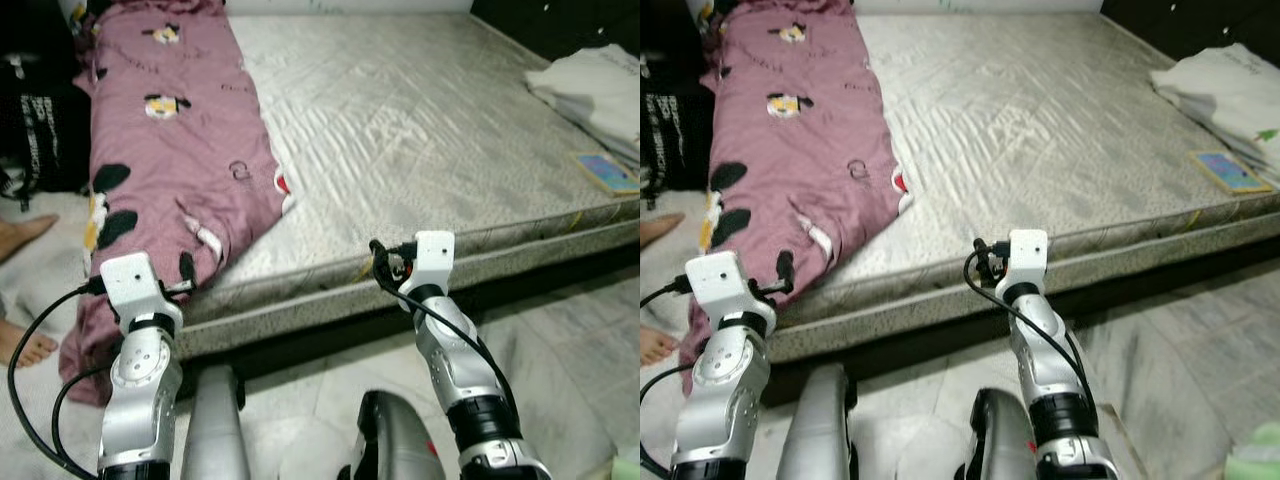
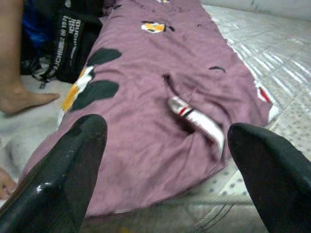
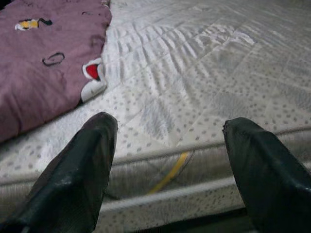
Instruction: Clean up the room
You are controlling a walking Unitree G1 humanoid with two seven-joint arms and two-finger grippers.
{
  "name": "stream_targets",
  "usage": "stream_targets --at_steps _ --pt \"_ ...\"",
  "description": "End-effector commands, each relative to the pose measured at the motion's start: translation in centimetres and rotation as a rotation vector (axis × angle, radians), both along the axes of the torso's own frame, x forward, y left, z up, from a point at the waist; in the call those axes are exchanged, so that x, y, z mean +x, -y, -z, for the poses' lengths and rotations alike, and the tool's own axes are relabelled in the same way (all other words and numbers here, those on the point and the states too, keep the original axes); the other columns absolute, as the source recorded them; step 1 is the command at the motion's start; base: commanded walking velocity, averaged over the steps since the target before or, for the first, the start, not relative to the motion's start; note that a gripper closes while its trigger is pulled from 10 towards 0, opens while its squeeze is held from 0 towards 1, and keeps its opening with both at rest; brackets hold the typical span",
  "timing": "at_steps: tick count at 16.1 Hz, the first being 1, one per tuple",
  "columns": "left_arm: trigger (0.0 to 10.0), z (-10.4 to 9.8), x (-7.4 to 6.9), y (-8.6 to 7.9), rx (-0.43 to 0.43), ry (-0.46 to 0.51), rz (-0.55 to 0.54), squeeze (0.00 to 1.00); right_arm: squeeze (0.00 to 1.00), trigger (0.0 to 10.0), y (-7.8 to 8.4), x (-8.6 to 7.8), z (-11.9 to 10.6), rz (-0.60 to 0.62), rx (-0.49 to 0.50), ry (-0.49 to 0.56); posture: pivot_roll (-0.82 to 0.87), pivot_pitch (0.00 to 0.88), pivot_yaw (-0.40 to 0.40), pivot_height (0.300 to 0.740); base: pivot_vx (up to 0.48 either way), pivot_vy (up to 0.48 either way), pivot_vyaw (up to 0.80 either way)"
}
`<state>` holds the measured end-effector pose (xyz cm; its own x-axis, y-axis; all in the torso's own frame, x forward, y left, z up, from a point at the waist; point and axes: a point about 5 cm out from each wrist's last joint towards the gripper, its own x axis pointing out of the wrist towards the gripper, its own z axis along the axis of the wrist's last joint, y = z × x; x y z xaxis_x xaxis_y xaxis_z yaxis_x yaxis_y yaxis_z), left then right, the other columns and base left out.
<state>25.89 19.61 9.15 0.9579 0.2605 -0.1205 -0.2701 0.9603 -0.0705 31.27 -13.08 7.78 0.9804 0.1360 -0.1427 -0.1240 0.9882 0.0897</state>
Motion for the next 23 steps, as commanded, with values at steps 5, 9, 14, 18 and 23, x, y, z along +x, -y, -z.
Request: stream_targets --at_steps 5,9,14,18,23 --pt "10.0 -0.01 0.02 0.30 -0.026 0.010 0.023 0.00 0.00 10.0 0.15 0.16 0.04 0.002 0.000 -0.007 0.12 0.009 -0.079 0.528 0.000 0.000 0.00" --pt "10.0 0.00 0.05 0.25 -0.030 0.010 0.018 0.00 0.00 10.0 -0.05 0.24 -0.04 -0.014 -0.017 0.000 0.12 0.011 -0.082 0.528 0.000 0.000 0.00" --pt "10.0 -0.12 0.15 0.46 -0.049 0.023 0.040 0.00 0.00 10.0 -0.26 0.26 -0.24 -0.033 -0.014 0.014 0.11 0.011 -0.080 0.528 0.000 0.000 0.09" --pt "10.0 -0.23 0.23 0.63 -0.050 0.032 0.059 0.00 0.00 10.0 -0.32 0.32 -0.20 -0.034 -0.014 0.011 0.11 0.012 -0.080 0.528 0.133 0.000 0.11" --pt "10.0 -0.21 0.29 0.66 -0.055 0.034 0.067 0.00 0.00 10.0 -0.58 0.29 -0.31 -0.060 -0.014 0.022 0.11 0.013 -0.080 0.528 0.296 0.000 0.34"
